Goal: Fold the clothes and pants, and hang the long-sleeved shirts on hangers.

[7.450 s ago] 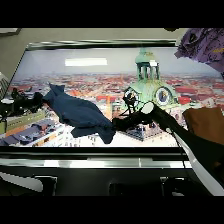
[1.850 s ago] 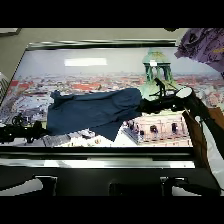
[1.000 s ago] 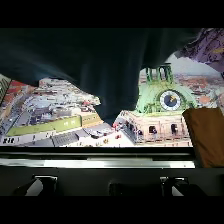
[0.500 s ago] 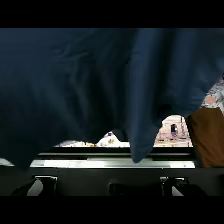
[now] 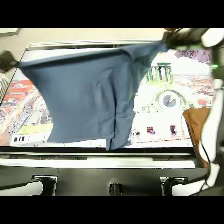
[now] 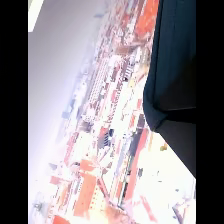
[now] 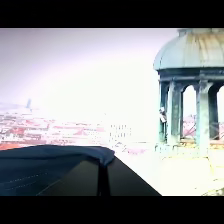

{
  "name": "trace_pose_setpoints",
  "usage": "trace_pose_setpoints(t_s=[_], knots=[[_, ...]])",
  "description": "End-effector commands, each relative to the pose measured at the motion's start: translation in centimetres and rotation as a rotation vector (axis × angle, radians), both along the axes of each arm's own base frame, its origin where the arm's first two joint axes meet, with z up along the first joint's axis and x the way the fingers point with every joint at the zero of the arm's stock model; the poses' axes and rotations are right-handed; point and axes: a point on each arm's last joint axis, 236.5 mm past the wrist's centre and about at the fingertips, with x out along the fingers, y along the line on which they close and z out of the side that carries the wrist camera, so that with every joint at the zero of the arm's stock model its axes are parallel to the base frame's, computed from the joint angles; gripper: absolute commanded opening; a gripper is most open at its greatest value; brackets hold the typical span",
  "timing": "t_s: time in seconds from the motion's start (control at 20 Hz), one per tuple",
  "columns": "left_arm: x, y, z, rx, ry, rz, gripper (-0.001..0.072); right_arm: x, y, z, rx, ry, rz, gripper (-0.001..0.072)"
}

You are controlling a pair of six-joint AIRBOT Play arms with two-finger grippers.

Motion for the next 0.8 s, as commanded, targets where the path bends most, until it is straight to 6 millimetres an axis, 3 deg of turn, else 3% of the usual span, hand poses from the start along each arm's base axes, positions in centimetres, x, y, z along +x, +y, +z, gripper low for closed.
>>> trace_pose_setpoints(t_s=[0.0, 0.15, 0.25, 0.35, 0.4, 0.5, 0.6, 0.75], knots=[[4.7, -2.7, -10.8, 0.001, 0.109, -0.044, 0.0014, 2.8, 2.0, -11.3, 0.144, 0.171, -0.018, 0.0025], [4.7, -5.1, -17.6, -0.032, 0.239, -0.073, 0.0014, 1.0, 3.7, -18.0, 0.209, 0.367, 0.008, 0.0025], [3.8, -6.1, -20.6, -0.078, 0.325, -0.048, 0.0016, -0.3, 4.7, -20.3, 0.238, 0.462, 0.033, 0.0026], [2.7, -6.3, -21.8, -0.110, 0.390, -0.029, 0.0021, -1.9, 5.1, -21.6, 0.245, 0.547, 0.052, 0.0034], [2.3, -6.0, -21.6, -0.113, 0.405, -0.027, 0.0063, -2.6, 5.3, -21.6, 0.250, 0.576, 0.058, 0.0090], [1.3, -4.5, -20.2, -0.122, 0.436, -0.016, 0.0249, -4.1, 5.6, -20.3, 0.278, 0.616, 0.094, 0.0256], [-0.4, -2.1, -17.7, -0.102, 0.465, -0.040, 0.0563, -5.9, 4.3, -17.5, 0.283, 0.620, 0.171, 0.0280], [-4.9, 1.3, -14.7, -0.077, 0.542, -0.091, 0.0619, -10.3, -0.3, -14.8, 0.234, 0.684, 0.278, 0.0281]])
